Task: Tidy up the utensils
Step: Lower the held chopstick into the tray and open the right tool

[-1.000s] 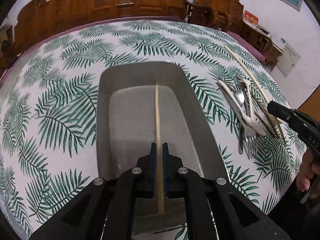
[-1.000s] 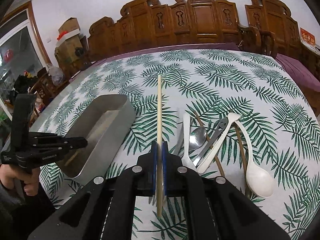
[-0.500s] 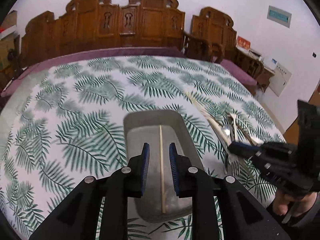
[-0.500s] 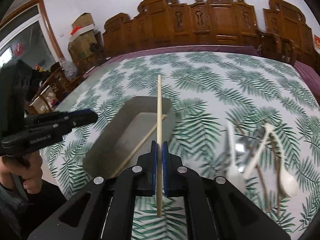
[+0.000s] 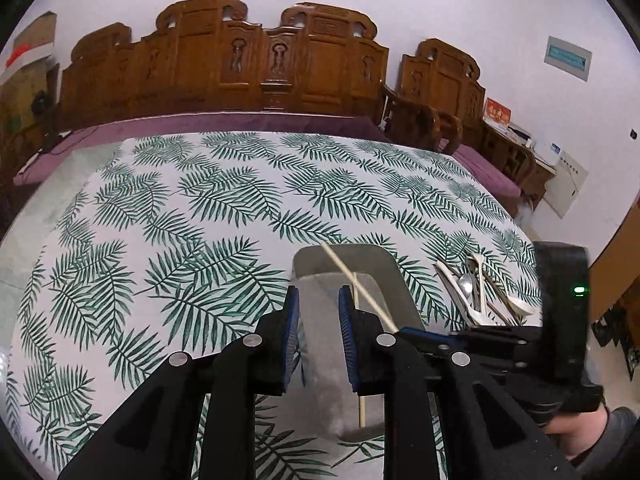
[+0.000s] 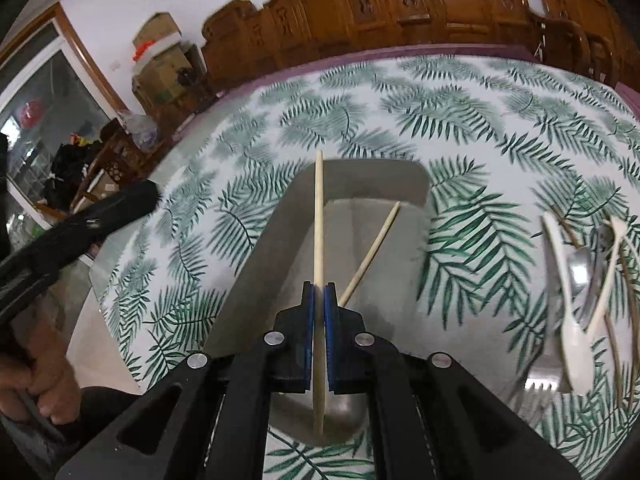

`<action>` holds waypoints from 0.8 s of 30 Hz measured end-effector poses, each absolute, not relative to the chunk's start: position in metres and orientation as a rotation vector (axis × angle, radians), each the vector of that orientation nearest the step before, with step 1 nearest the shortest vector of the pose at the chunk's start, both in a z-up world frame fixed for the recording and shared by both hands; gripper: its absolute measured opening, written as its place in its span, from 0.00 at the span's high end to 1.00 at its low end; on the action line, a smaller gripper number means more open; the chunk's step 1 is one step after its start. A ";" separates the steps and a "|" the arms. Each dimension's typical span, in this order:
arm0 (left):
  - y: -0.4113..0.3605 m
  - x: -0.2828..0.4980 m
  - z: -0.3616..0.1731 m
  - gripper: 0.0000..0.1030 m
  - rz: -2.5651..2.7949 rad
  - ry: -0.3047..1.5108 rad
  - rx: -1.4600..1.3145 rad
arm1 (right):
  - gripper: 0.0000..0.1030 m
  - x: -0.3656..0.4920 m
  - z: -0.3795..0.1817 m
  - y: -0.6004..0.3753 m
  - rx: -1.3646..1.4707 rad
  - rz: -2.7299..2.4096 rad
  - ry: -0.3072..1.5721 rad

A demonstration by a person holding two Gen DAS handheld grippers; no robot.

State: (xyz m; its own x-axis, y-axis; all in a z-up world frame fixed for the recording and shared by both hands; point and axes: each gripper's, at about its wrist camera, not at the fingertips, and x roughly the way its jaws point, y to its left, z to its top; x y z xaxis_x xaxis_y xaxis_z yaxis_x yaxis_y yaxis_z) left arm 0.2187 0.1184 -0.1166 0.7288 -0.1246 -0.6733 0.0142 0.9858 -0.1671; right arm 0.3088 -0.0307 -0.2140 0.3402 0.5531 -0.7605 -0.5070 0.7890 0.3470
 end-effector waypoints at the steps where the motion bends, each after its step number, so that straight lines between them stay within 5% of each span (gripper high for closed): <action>1: 0.120 0.218 -0.117 0.82 -0.076 0.751 -0.157 | 0.94 0.309 -0.215 -0.028 0.043 0.682 1.014; 10: 0.128 0.217 -0.118 0.82 -0.067 0.754 -0.167 | 0.93 0.314 -0.228 -0.019 0.022 0.683 1.044; 24: 0.100 0.225 -0.125 0.82 -0.109 0.775 -0.137 | 0.90 0.307 -0.184 -0.115 -0.092 0.628 0.841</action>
State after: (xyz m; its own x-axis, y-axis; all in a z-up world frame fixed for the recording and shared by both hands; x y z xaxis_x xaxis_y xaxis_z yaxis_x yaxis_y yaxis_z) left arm 0.2245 0.0999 -0.1252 0.7098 -0.1484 -0.6886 0.0480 0.9855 -0.1630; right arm 0.3070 -0.1146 -0.1843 0.4983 0.4825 -0.7203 -0.5531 0.8167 0.1645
